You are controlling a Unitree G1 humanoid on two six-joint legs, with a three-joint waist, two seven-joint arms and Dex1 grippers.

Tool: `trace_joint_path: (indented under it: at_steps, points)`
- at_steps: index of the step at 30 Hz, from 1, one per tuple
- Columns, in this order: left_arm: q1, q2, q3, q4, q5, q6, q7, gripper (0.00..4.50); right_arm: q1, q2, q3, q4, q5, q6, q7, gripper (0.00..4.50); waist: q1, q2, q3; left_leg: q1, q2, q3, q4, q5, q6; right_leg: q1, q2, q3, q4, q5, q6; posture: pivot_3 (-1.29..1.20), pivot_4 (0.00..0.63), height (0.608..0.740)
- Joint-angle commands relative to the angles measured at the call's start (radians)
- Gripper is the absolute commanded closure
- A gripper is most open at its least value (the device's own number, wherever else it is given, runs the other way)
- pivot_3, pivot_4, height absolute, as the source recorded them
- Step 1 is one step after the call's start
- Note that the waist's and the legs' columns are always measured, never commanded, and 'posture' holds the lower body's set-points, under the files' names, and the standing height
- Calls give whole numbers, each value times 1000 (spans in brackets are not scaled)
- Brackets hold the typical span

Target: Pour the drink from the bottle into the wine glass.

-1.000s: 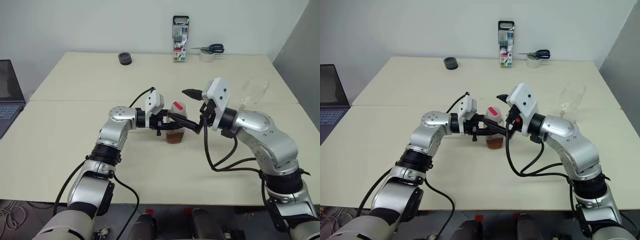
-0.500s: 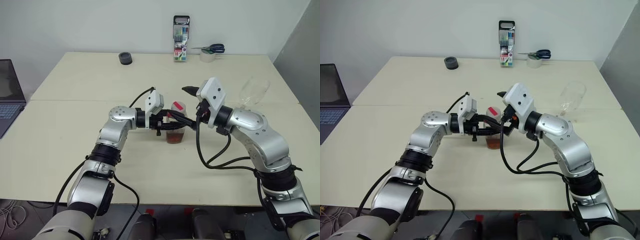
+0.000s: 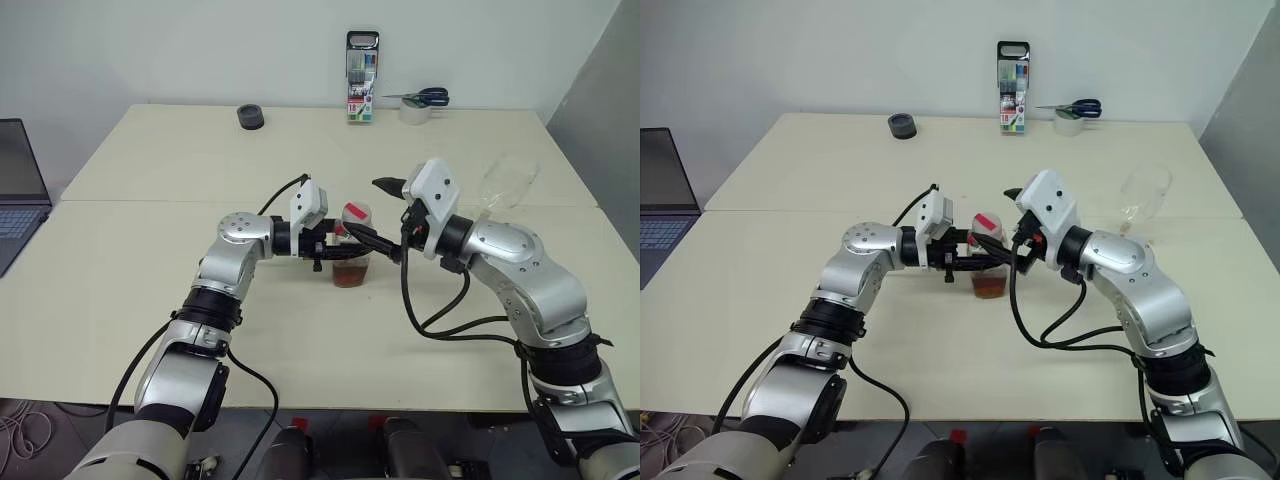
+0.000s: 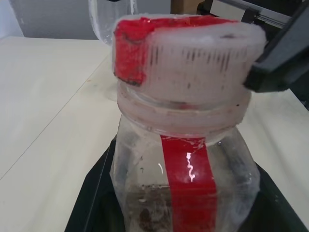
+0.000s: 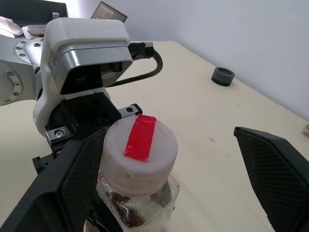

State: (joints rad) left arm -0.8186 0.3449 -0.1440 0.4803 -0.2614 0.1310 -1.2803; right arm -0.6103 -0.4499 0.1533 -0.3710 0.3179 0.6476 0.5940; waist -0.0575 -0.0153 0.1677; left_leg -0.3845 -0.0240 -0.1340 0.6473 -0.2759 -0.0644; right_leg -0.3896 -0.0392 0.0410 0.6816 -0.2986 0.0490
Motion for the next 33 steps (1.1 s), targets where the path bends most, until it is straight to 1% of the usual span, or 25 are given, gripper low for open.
trace_joint_path:
  at_steps: [1, 33]
  points:
    - [-18, 1, 14, -43, -20, -8, -12, 2721, -5, -10, -47, -33, 13, 6, -5, 0, 0, 0, 0, 0, 0, 0, 0, 0, 0, 0, 0, 0, 0, 0, 0, 0, 150, 740]
    - [-10, 4, 12, -42, -16, -16, -18, 2721, 15, -49, -73, -69, 47, 43, 7, 0, 0, 0, 0, 0, 0, 0, 0, 0, 0, 0, 0, 0, 0, 0, 0, 0, 150, 740]
